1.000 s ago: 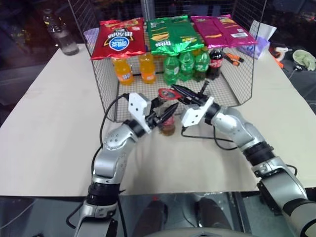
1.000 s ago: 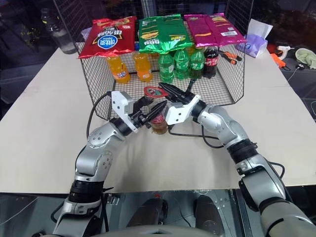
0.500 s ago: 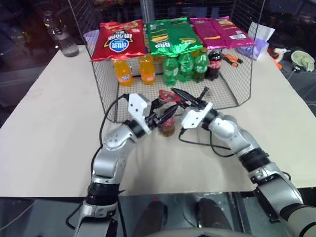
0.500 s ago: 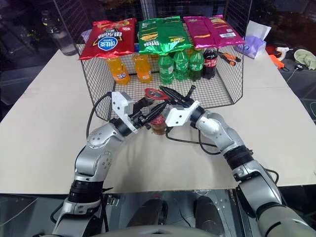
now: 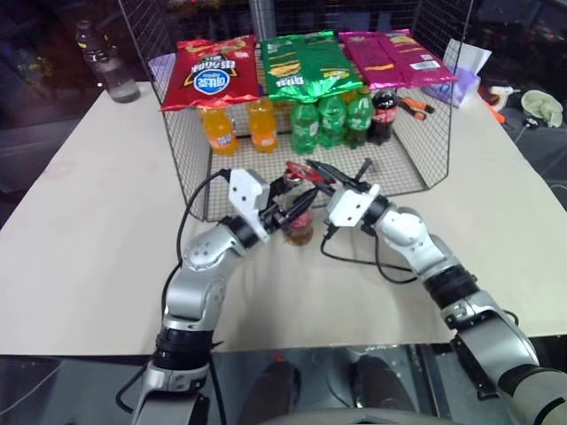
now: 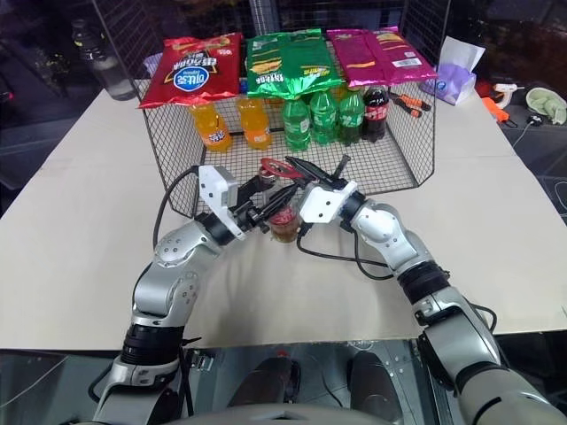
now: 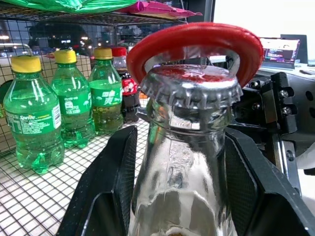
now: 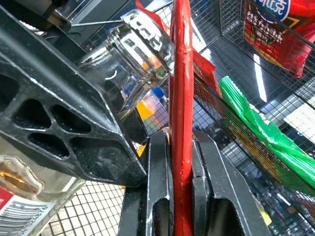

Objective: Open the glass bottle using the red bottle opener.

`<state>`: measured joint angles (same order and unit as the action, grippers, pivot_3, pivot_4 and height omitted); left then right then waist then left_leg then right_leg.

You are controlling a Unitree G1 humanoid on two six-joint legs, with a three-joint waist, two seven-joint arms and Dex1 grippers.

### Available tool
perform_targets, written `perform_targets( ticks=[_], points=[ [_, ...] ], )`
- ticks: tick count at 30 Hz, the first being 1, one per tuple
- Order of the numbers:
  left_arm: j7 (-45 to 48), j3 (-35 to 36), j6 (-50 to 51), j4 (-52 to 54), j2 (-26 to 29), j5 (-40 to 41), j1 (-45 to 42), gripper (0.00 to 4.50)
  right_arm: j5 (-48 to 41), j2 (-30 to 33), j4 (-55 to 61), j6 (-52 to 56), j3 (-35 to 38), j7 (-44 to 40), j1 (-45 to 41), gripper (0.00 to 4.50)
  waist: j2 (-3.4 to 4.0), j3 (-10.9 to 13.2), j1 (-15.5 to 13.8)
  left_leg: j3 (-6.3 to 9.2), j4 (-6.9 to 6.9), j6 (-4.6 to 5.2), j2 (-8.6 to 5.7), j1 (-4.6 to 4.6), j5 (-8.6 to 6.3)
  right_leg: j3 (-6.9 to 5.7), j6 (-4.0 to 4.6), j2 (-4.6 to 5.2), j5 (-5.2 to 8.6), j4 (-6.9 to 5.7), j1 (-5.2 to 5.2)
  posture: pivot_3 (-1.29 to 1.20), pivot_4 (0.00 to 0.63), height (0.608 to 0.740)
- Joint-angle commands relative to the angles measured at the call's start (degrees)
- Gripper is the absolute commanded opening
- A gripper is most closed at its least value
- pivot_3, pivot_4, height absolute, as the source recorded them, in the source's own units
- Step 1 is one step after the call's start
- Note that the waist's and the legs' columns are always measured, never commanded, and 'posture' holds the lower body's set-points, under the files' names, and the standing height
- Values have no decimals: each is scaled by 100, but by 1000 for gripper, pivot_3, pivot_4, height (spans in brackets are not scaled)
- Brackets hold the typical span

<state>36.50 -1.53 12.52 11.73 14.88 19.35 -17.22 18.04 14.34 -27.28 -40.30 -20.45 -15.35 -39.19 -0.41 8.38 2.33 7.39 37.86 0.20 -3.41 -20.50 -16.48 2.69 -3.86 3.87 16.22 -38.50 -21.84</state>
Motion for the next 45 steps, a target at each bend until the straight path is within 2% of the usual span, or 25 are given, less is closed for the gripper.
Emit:
perform_targets(
  ticks=[1, 10, 20, 29, 32, 37, 41, 45],
  points=[
    [-86, -206, 98, -119, -90, -69, -40, 2102, 626, -318, -168, -306, -786, -216, 138, 0, 1, 0, 4, -1, -3, 0, 1, 5, 0, 1, 0, -1, 0, 0, 3, 0, 150, 740],
    [-72, -200, 104, -113, -106, -88, -29, 2102, 2041, 300, -65, -800, -984, 191, -233, 0, 4, -2, -3, -21, -44, 1, 5, 44, -1, 21, 0, -6, 1, 10, 17, 0, 150, 740],
    [-37, -217, 80, -206, -111, -106, -100, 2102, 2427, 1016, -501, -1534, -1059, 10, -1317, 0, 6, -1, -43, -16, -53, -1, 3, 44, 0, 15, 0, -1, 0, 36, 28, 0, 150, 740],
    [-23, -238, 23, -277, -99, -96, -123, 2102, 2597, 1362, -1068, -1917, -1034, 314, -2153, 0, 3, -2, -53, -7, -69, -1, 3, 43, 0, 6, 0, 1, 1, 59, 34, 0, 150, 740],
    [-34, -248, 9, -277, -104, -91, -113, 2102, 2339, 1324, -1331, -1853, -901, 315, -2124, 0, 3, -2, -53, -8, -69, -1, 3, 42, 0, 6, 1, 3, 1, 61, 34, 0, 150, 740],
    [-59, -248, -15, -282, -98, -93, -111, 2102, 644, 1064, -1599, -1469, -327, -295, -1637, 0, 0, 0, -51, -7, -70, -1, 4, 42, 0, 6, 1, 3, 1, 61, 34, 0, 150, 740],
    [-72, -232, -36, -240, -72, -86, -77, 2102, -908, 851, -977, -691, 201, -972, -999, 0, -1, 3, -36, -2, -68, -1, 4, 19, 0, 1, 1, 6, 0, 66, 24, 0, 150, 740],
    [-74, -228, -48, -207, -61, -68, -58, 2102, -1993, 646, -6, 479, 649, -1345, -407, 0, 1, 4, -26, 10, -59, -1, 6, -26, 1, -9, 1, 7, 0, 64, -17, 0, 150, 740]
  ],
)
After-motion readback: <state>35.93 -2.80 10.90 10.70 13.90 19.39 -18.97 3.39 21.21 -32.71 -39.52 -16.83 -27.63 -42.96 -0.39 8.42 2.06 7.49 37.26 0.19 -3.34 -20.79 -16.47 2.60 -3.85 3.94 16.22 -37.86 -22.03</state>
